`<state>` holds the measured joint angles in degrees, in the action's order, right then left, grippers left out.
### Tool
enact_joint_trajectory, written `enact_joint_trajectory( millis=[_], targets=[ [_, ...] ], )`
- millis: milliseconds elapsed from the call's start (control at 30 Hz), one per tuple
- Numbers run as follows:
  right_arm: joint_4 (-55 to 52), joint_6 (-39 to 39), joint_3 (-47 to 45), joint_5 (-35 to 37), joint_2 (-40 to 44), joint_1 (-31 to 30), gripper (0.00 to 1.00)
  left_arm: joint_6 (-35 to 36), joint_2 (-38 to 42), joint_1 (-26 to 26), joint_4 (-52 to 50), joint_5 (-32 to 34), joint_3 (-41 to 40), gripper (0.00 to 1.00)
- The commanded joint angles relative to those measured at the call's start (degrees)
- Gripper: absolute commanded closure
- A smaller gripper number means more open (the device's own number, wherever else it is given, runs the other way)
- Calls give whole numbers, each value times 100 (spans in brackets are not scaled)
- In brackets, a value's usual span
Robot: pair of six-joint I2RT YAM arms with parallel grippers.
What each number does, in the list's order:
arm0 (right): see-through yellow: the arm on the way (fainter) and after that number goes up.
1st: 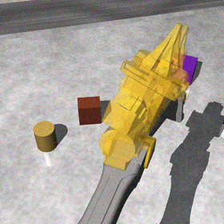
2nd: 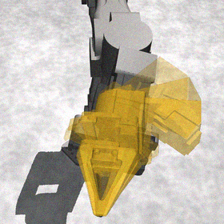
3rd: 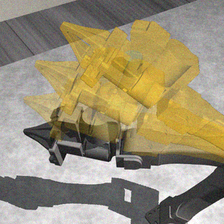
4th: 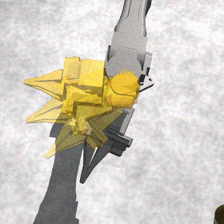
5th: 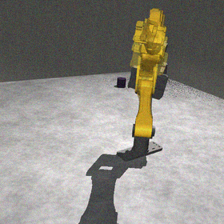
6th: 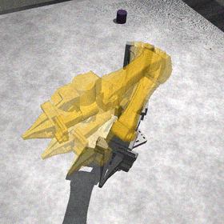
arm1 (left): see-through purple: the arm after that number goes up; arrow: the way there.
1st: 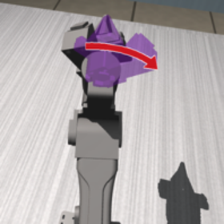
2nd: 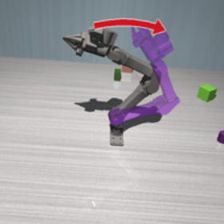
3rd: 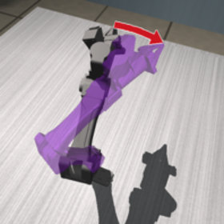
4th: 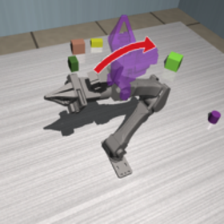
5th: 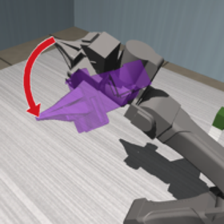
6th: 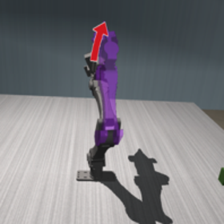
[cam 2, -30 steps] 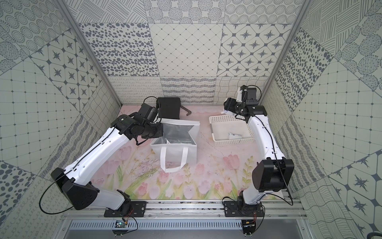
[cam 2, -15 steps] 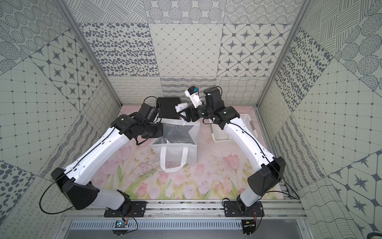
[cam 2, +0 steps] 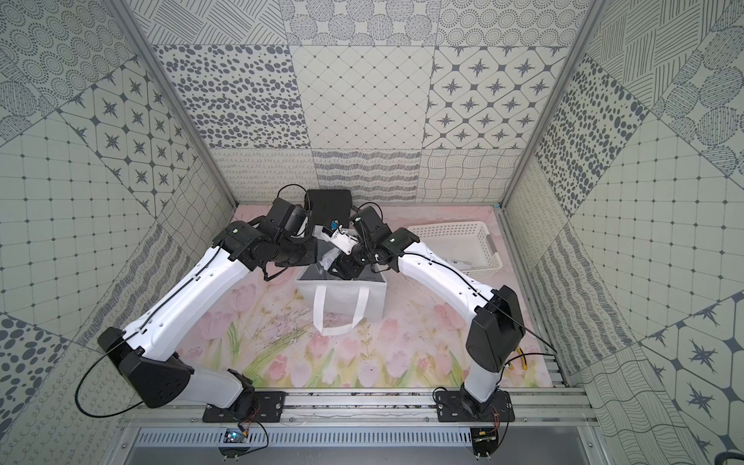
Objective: Place the ice pack in the delivery bag
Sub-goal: Place the ice pack in the bin.
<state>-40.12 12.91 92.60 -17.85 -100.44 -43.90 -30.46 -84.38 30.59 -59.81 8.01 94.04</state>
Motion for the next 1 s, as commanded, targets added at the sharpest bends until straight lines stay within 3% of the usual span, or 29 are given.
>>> enact_joint_trajectory(
  millis=[0,200,333,633,967],
  targets=[
    [54,322,21,375,-233,-51,56,124,7,-53,-26,-71,98,100],
    [-13,356,13,717,-876,-102,51,110,36,-53,16,-98,36,100],
    [25,227,30,897,-964,-100,23,108,60,-51,-4,-46,3,100],
    [102,-28,222,767,-151,101,4,27,53,-57,22,144,-88,100],
    [192,-258,382,926,1003,254,2,-361,59,-93,34,736,-105,100]
  ],
)
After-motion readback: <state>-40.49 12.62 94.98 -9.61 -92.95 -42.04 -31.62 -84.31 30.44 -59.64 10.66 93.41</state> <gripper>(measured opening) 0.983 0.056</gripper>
